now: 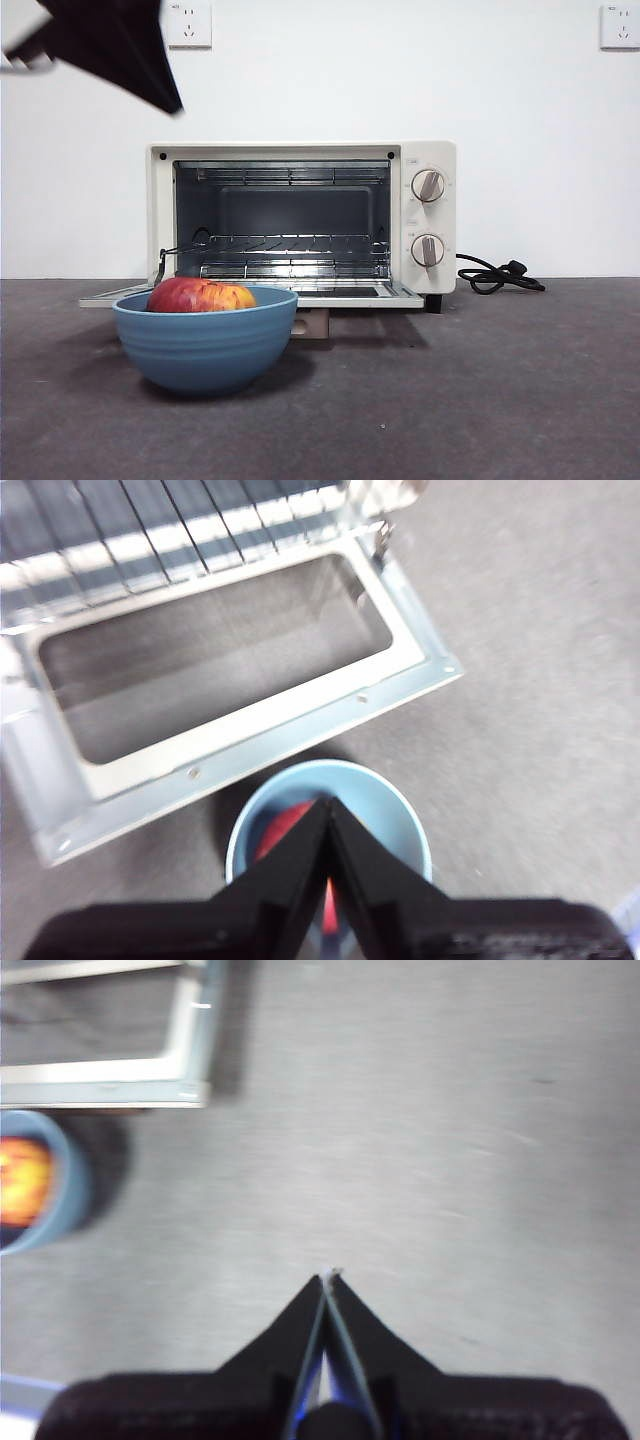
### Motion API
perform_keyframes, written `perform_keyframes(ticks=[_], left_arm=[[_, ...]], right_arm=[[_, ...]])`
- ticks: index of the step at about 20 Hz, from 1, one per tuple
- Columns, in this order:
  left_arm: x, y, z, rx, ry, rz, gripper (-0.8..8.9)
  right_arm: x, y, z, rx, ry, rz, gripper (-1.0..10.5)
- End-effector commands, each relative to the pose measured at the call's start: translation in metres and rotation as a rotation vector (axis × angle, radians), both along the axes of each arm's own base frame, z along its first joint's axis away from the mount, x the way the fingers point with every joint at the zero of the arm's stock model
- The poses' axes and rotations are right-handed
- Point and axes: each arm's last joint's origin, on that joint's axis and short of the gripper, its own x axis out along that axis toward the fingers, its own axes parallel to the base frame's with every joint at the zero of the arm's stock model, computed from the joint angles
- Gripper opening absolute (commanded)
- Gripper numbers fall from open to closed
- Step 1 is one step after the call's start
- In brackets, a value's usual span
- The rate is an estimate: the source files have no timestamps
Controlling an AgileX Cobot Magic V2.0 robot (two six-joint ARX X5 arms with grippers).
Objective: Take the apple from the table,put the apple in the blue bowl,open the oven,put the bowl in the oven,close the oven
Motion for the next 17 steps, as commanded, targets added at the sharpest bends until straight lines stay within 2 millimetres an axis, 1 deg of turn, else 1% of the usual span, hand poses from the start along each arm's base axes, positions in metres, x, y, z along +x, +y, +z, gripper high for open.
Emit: perform_keyframes(ticks=[1, 3, 5, 10, 14, 17], left_arm=[[-0.017, 0.008, 0.011, 0.0, -0.043, -0.012, -0.06], [-0.032, 0.016, 0.02, -0.006, -0.062, -0.015, -0.06], [-0.047, 0.024, 0.026, -0.003, -0.062, -0.017, -0.06], [-0.076, 0.039, 0.032, 0.015, -0.029, -0.02, -0.05], [-0.098, 0.05, 0.034, 0.036, -0.004, -0.015, -0.05], [-0.114, 0.06, 0.034, 0.104, -0.004, 0.026, -0.05]], right_arm=[[0.014, 0.007, -0.007, 0.061, 0.043, 0.045, -0.1], [0.029, 0.021, -0.013, 0.092, 0.081, 0.101, -0.1], [0.042, 0.043, -0.019, 0.105, 0.107, 0.151, -0.1], [0.073, 0.113, -0.036, 0.084, 0.172, 0.256, -0.1], [0.099, 0.168, -0.037, 0.011, 0.186, 0.309, -0.1], [0.12, 0.2, -0.039, -0.017, 0.216, 0.333, 0.1]])
